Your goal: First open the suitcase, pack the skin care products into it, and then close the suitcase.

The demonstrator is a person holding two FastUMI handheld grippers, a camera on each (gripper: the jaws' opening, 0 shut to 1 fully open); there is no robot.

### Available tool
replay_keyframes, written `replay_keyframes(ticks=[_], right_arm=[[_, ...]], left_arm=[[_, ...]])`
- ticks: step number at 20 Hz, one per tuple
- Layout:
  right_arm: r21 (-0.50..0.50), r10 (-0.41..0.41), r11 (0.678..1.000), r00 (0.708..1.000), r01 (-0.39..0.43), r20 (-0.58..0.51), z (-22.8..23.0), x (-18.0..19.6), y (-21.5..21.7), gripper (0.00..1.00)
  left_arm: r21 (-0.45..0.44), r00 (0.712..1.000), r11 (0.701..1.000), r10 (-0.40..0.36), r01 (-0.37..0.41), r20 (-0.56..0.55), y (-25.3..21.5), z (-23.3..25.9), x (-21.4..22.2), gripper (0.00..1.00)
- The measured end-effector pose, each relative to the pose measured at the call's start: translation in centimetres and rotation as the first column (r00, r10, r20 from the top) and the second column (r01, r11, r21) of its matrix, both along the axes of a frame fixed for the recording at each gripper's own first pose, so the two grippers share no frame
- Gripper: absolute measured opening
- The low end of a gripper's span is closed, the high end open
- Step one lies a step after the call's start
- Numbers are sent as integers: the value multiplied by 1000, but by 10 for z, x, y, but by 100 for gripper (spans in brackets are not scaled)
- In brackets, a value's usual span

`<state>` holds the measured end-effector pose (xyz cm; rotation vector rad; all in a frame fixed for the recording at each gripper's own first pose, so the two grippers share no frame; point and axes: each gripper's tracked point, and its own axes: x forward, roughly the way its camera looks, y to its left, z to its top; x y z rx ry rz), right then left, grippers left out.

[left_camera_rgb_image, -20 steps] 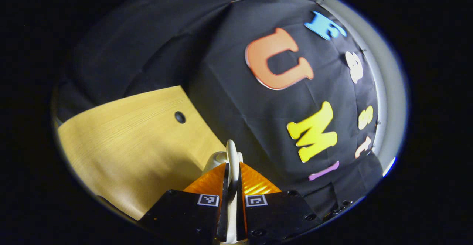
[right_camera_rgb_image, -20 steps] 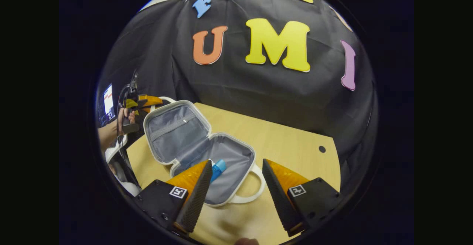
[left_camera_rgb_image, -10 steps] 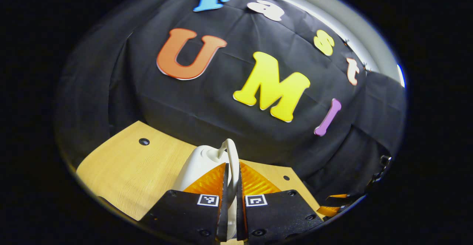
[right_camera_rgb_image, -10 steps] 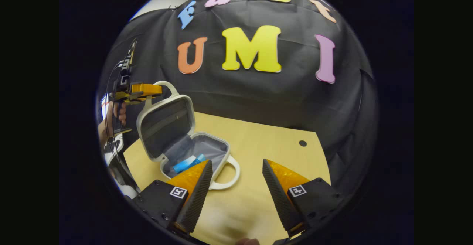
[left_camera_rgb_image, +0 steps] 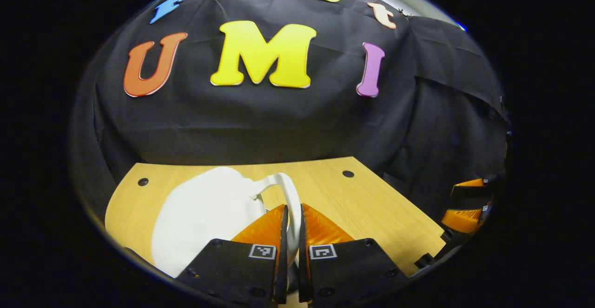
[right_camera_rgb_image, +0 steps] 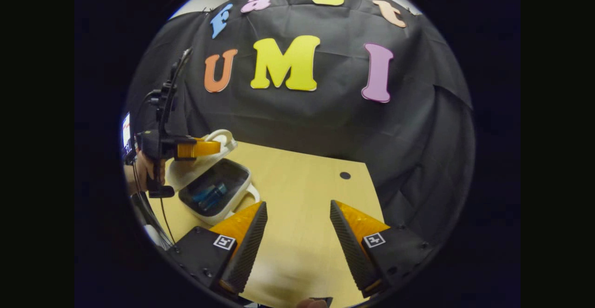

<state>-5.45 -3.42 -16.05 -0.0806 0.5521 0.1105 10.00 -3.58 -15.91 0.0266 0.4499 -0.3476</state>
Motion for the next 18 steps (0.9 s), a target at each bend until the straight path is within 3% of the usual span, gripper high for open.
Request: replay_keyframes(ticks=[5, 13, 17, 18], right_arm=[[-13, -23, 1000, 998, 22, -51, -17, -10, -27, 81], [13, -37, 999, 997, 38, -67, -23, -3, -43, 81], [18, -28, 999, 998, 29, -53, -17, 2, -45, 81], [21, -29, 999, 998, 30, -49, -16, 4, -45, 79]], left_arm=[[86, 997, 996, -15, 22, -77, -29, -59, 8, 12], [305, 988, 952, 9, 39, -153, -42, -117, -2, 12], [314, 983, 949, 40, 19, -179, -42, -123, -3, 17], [295, 979, 955, 42, 19, -200, -44, -124, -5, 22]])
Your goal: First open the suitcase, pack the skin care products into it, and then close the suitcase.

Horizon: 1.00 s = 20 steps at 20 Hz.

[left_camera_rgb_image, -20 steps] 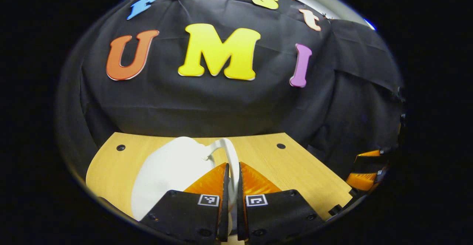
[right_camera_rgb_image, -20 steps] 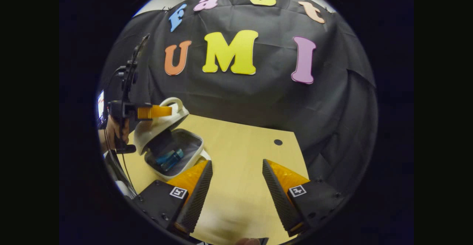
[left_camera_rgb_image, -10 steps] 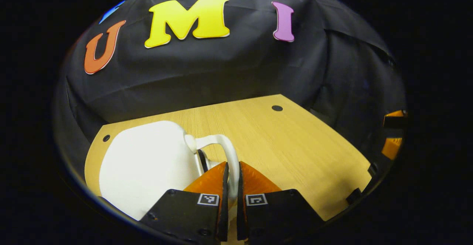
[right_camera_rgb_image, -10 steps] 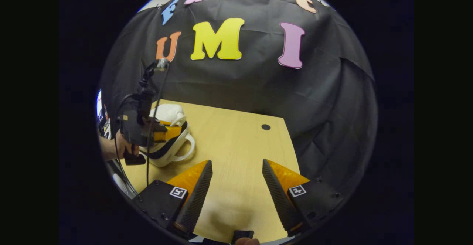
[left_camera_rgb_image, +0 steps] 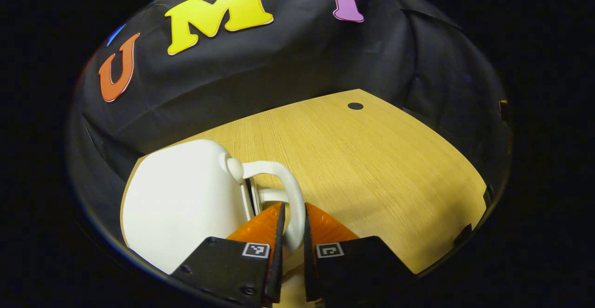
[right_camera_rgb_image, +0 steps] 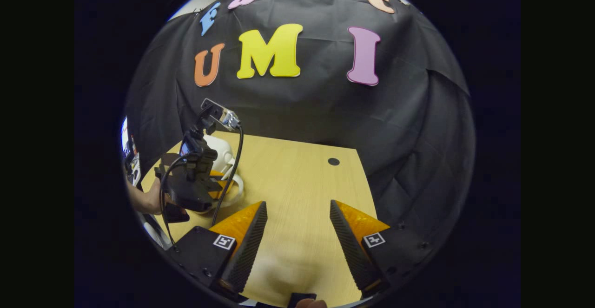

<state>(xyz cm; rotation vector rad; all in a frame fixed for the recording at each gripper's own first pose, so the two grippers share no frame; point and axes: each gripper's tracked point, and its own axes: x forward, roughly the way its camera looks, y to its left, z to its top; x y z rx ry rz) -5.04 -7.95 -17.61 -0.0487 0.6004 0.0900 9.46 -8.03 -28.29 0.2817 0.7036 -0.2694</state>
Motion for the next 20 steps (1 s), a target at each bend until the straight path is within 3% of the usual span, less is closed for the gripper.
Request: replay_keyframes(ticks=[4, 5, 7, 8, 9, 10, 11, 13, 16, 17, 20], right_arm=[[12, 10, 1000, 999, -10, 30, 12, 12, 3, 79], [16, 15, 1000, 999, -16, 50, 20, 16, 6, 79], [25, 24, 999, 994, -27, 107, 41, 30, 13, 81], [29, 24, 999, 989, -28, 144, 54, 38, 16, 81], [34, 21, 999, 982, -28, 186, 70, 48, 20, 81], [37, 14, 999, 973, -24, 231, 87, 57, 25, 81], [40, 12, 999, 960, -25, 280, 107, 66, 30, 81], [40, 8, 999, 933, -24, 359, 141, 81, 41, 81], [54, -9, 998, 889, -17, 459, 184, 96, 59, 81], [60, -20, 998, 876, -11, 482, 193, 98, 64, 78], [69, -44, 998, 852, 9, 522, 212, 98, 78, 81]], left_arm=[[-88, 1000, 996, 28, -28, -1, -6, 30, -9, 43], [-103, 998, 994, 39, -34, 43, -7, 50, -9, 46], [-159, 988, 986, 69, -46, 142, -11, 97, -11, 60], [-192, 976, 980, 97, -59, 194, -5, 125, -8, 71], [-217, 955, 973, 138, -81, 262, 2, 158, -7, 75], [-239, 927, 966, 174, -95, 333, 7, 191, -3, 93], [-264, 893, 960, 201, -98, 401, 14, 225, -4, 100], [-300, 828, 949, 244, -96, 505, 25, 284, -6, 99], [-324, 704, 940, 301, -105, 644, 46, 345, -12, 99], [-308, 682, 946, 291, -100, 671, 48, 356, -15, 99], [-298, 691, 952, 264, -73, 673, 47, 365, -25, 100]])
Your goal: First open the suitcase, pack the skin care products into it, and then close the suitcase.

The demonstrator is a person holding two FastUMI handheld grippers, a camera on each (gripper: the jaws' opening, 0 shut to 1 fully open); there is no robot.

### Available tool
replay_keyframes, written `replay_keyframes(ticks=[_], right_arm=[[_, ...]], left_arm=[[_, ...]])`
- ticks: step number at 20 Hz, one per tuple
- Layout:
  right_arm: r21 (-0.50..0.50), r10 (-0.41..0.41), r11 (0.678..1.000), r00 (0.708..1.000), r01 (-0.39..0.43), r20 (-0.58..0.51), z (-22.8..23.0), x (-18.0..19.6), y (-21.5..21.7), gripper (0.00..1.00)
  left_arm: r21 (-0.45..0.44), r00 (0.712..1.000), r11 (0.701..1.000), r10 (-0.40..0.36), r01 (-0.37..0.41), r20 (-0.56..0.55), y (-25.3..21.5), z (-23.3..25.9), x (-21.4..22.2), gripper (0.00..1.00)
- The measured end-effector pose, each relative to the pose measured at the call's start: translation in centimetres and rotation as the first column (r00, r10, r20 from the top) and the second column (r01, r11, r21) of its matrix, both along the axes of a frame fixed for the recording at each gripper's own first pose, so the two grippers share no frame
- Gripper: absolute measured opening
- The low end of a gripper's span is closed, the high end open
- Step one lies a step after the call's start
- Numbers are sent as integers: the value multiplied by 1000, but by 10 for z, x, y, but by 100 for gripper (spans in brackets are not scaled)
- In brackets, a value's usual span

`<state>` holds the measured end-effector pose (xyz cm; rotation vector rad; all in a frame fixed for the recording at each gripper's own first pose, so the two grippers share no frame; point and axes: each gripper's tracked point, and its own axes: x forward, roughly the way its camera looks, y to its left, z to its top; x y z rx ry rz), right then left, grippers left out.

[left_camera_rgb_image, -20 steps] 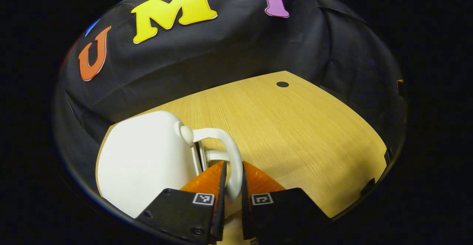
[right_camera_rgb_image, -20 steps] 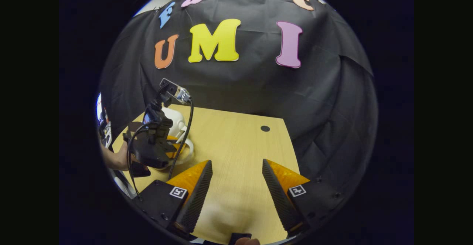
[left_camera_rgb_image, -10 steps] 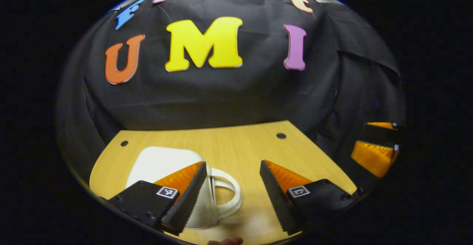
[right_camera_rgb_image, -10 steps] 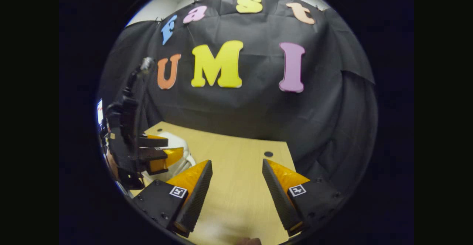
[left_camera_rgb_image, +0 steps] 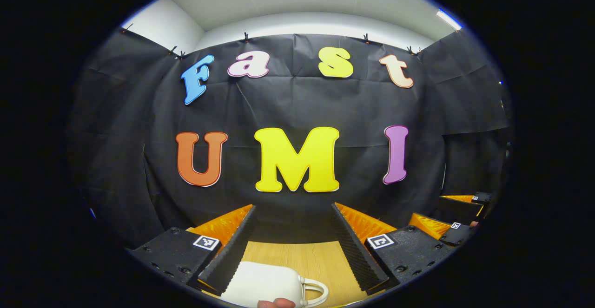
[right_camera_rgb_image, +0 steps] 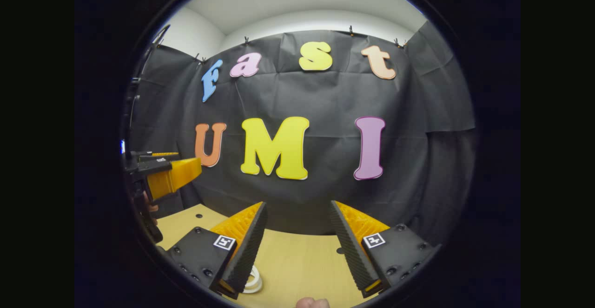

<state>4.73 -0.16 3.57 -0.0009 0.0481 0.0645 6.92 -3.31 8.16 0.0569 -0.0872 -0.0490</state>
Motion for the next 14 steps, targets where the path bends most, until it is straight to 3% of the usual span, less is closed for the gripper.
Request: replay_keyframes(ticks=[4, 14], right_arm=[[0, -32, 1000, 999, 32, 40, 8, -1, 14, 81], [-20, 54, 998, 999, -54, 1, -5, -1, 53, 81]], left_arm=[[-9, 1000, 1000, 2, -2, -9, 2, -3, -2, 99], [-47, 999, 998, -32, 31, -34, 6, -14, -14, 99]])
